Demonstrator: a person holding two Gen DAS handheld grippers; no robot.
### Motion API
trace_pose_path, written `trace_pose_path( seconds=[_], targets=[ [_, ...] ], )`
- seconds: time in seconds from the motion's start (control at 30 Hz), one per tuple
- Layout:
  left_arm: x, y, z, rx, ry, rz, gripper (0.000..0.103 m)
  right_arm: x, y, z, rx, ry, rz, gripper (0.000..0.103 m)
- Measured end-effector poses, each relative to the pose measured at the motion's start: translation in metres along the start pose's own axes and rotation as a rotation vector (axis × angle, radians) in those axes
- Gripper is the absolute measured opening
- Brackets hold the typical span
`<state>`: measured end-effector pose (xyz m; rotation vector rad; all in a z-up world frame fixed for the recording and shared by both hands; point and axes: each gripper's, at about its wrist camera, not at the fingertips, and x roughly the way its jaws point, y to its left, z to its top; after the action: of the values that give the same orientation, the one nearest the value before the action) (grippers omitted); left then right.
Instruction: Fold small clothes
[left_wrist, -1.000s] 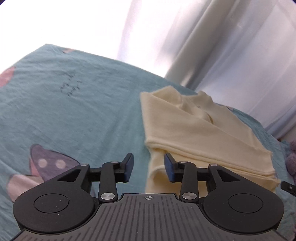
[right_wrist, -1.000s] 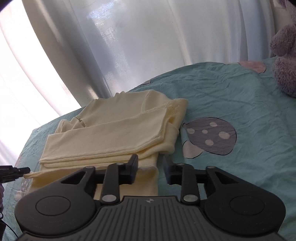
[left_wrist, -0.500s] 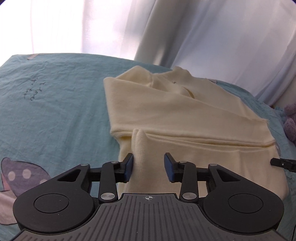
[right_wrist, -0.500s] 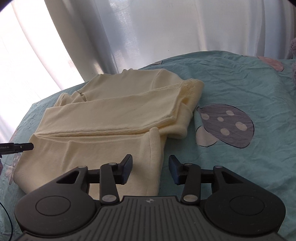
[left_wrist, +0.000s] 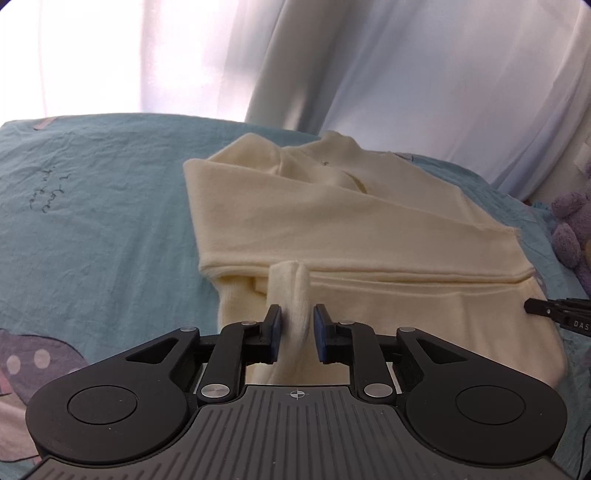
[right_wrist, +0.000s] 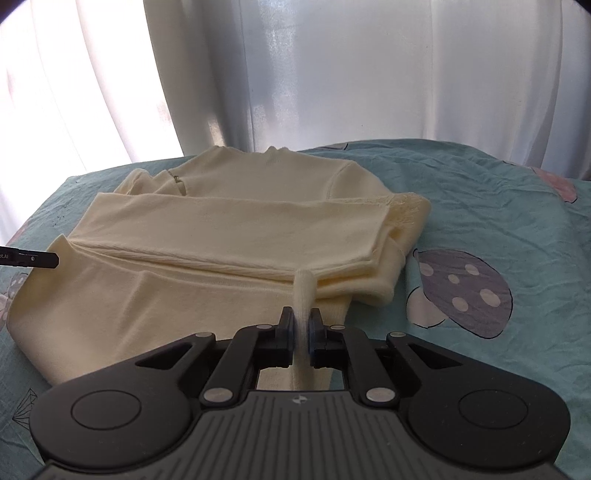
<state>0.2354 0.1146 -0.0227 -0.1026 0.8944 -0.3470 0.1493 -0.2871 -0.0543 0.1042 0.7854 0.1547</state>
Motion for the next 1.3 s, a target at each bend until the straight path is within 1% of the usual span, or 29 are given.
trace_pose_path(
  seconds=[0.03, 0.13, 0.2, 0.23, 0.3, 0.37, 0.4, 0.43, 0.5, 0.53, 0.6, 0.67, 0.77, 0.83, 0.9, 0.93, 0.97, 1.0, 1.03, 1.07, 1.13, 1.17, 1.2, 1.23, 1.27, 1.3],
  targets=[
    [0.003, -0.001, -0.001, 0.008, 0.006, -0.003, 0.03, 0.003, -0.001, 0.001, 0.004, 0.014, 0.001, 0.008],
    [0.012, -0.003, -0.002, 0.029, 0.026, 0.007, 0.03, 0.007, 0.0, 0.001, -0.01, 0.023, 0.002, 0.008],
    [0.014, -0.003, -0.001, 0.037, 0.03, 0.038, 0.015, 0.01, 0.003, 0.001, -0.031, 0.025, -0.006, 0.008],
    [0.013, -0.003, 0.0, 0.041, 0.033, 0.057, 0.011, 0.012, 0.004, 0.001, -0.042, 0.028, -0.013, 0.007],
    [0.002, -0.004, 0.003, 0.037, 0.022, 0.063, 0.01, 0.011, 0.007, 0.002, -0.058, 0.02, -0.022, 0.006],
    [-0.021, -0.008, 0.01, 0.032, -0.007, 0.023, 0.01, -0.001, 0.01, 0.006, -0.068, -0.007, -0.024, 0.005],
    [-0.036, -0.01, 0.016, 0.033, -0.036, -0.016, 0.01, -0.01, 0.01, 0.01, -0.059, -0.029, -0.007, 0.005],
    [-0.049, -0.013, 0.023, 0.051, -0.075, -0.037, 0.01, -0.022, 0.008, 0.016, -0.046, -0.064, 0.019, 0.005],
    [-0.065, -0.018, 0.041, 0.1, -0.153, -0.013, 0.01, -0.039, 0.005, 0.029, -0.036, -0.132, 0.041, 0.005],
    [-0.067, -0.019, 0.051, 0.113, -0.18, 0.004, 0.01, -0.042, 0.003, 0.038, -0.034, -0.159, 0.029, 0.005],
    [-0.059, -0.016, 0.073, 0.113, -0.219, 0.045, 0.01, -0.036, -0.001, 0.053, -0.039, -0.192, -0.015, 0.006],
    [-0.041, -0.011, 0.091, 0.096, -0.229, 0.075, 0.01, -0.017, -0.008, 0.068, -0.012, -0.199, -0.059, 0.006],
    [0.002, -0.002, 0.105, 0.048, -0.173, 0.091, 0.01, 0.021, -0.017, 0.083, 0.034, -0.16, -0.095, 0.006],
    [0.034, 0.003, 0.103, 0.031, -0.098, 0.106, 0.01, 0.044, -0.02, 0.085, 0.051, -0.113, -0.1, 0.006],
    [0.053, 0.005, 0.095, 0.036, -0.039, 0.116, 0.011, 0.063, -0.022, 0.083, 0.059, -0.057, -0.104, 0.006],
    [0.056, 0.005, 0.089, 0.048, -0.027, 0.101, 0.014, 0.068, -0.023, 0.081, 0.063, -0.03, -0.101, 0.007],
    [0.056, 0.005, 0.083, 0.055, -0.02, 0.077, 0.022, 0.069, -0.024, 0.08, 0.071, -0.016, -0.096, 0.008],
    [0.055, 0.005, 0.079, 0.061, -0.018, 0.044, 0.03, 0.065, -0.024, 0.076, 0.076, -0.014, -0.073, 0.011],
    [0.054, 0.005, 0.077, 0.071, -0.019, 0.018, 0.034, 0.061, -0.023, 0.074, 0.067, -0.017, -0.046, 0.021],
    [0.053, 0.004, 0.076, 0.084, -0.02, 0.008, 0.036, 0.059, -0.021, 0.073, 0.046, -0.018, -0.034, 0.029],
    [0.06, -0.001, 0.077, 0.109, -0.004, 0.024, 0.033, 0.061, -0.016, 0.071, -0.002, -0.008, -0.039, 0.029],
    [0.063, -0.002, 0.078, 0.113, 0.004, 0.039, 0.028, 0.064, -0.013, 0.071, -0.025, 0.0, -0.044, 0.027],
    [0.065, -0.003, 0.078, 0.118, 0.01, 0.054, 0.008, 0.066, -0.012, 0.07, -0.041, 0.005, -0.052, 0.023],
    [0.066, -0.005, 0.079, 0.123, 0.016, 0.067, 0.008, 0.068, -0.009, 0.07, -0.055, 0.007, -0.062, 0.011],
    [0.064, -0.006, 0.08, 0.128, 0.016, 0.075, 0.008, 0.067, -0.006, 0.07, -0.064, 0.007, -0.06, 0.006],
    [0.057, -0.007, 0.083, 0.131, 0.01, 0.092, 0.008, 0.067, -0.004, 0.071, -0.07, 0.006, -0.06, 0.006]
  ],
)
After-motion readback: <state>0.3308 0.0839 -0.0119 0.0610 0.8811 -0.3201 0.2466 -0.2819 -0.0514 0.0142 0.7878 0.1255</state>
